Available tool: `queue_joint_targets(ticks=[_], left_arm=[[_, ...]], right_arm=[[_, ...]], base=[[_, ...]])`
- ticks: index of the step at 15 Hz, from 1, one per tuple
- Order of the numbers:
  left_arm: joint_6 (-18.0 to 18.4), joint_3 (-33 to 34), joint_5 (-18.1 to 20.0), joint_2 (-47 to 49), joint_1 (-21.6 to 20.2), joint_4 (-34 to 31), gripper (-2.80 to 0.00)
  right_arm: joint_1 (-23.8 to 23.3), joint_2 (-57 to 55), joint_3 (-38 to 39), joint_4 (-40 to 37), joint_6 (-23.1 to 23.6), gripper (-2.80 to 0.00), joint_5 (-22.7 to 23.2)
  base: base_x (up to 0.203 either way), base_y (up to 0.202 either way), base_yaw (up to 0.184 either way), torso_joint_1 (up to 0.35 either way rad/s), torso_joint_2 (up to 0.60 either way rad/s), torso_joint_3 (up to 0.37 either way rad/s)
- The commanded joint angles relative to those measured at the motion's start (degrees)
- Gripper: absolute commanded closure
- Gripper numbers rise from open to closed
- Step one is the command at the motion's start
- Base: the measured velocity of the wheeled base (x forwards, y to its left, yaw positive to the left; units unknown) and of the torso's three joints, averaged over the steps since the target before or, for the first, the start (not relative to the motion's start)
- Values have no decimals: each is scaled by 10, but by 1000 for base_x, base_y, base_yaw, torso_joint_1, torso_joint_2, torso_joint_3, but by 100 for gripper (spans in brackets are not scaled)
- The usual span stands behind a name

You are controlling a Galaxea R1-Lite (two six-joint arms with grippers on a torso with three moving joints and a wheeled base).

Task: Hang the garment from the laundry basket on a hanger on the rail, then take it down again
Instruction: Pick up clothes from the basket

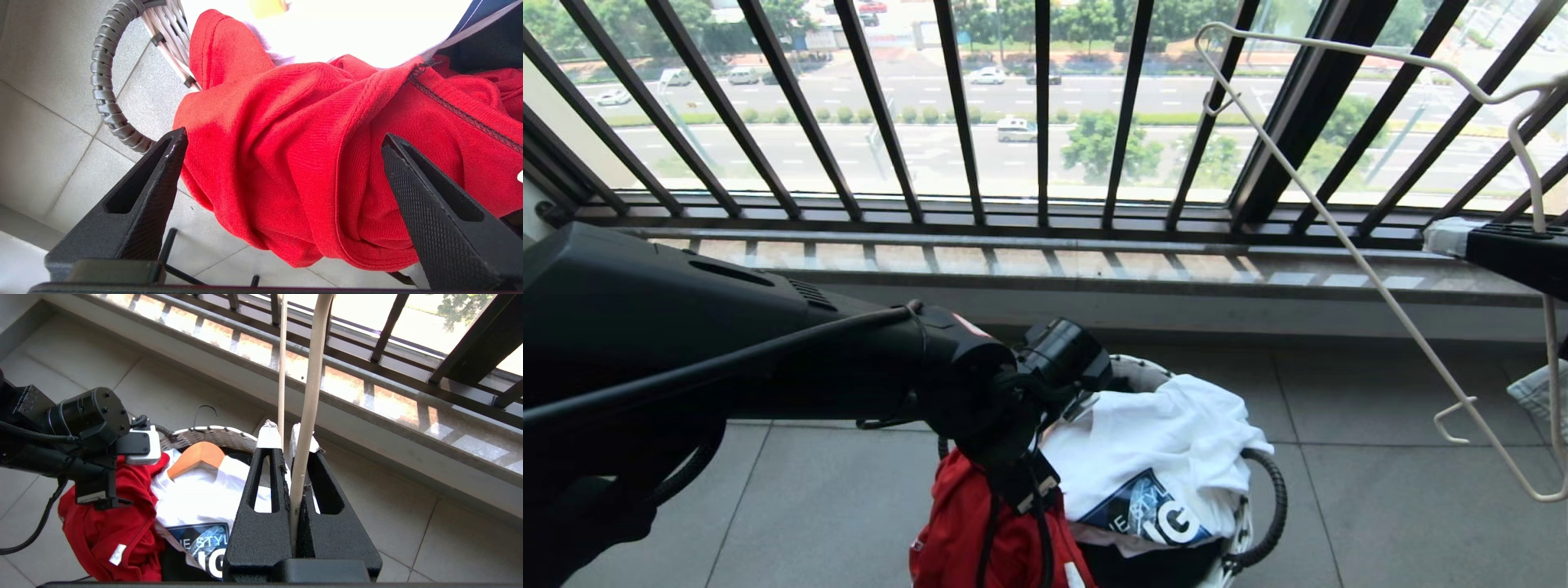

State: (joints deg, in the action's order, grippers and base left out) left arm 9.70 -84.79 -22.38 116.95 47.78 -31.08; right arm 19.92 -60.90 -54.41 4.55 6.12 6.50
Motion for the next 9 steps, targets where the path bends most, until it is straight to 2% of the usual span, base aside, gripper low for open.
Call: queue_joint_targets(ticks=[1,9], left_arm=[[0,-15,-1,25,3,-1,-280],[0,-66,-2,77,10,-1,-280]], right_arm=[[0,-1,0,0,1,0,1],[0,-1,0,0,1,0,0]], base=[[0,0,0,0,0,0],[0,0,0,0,0,0]])
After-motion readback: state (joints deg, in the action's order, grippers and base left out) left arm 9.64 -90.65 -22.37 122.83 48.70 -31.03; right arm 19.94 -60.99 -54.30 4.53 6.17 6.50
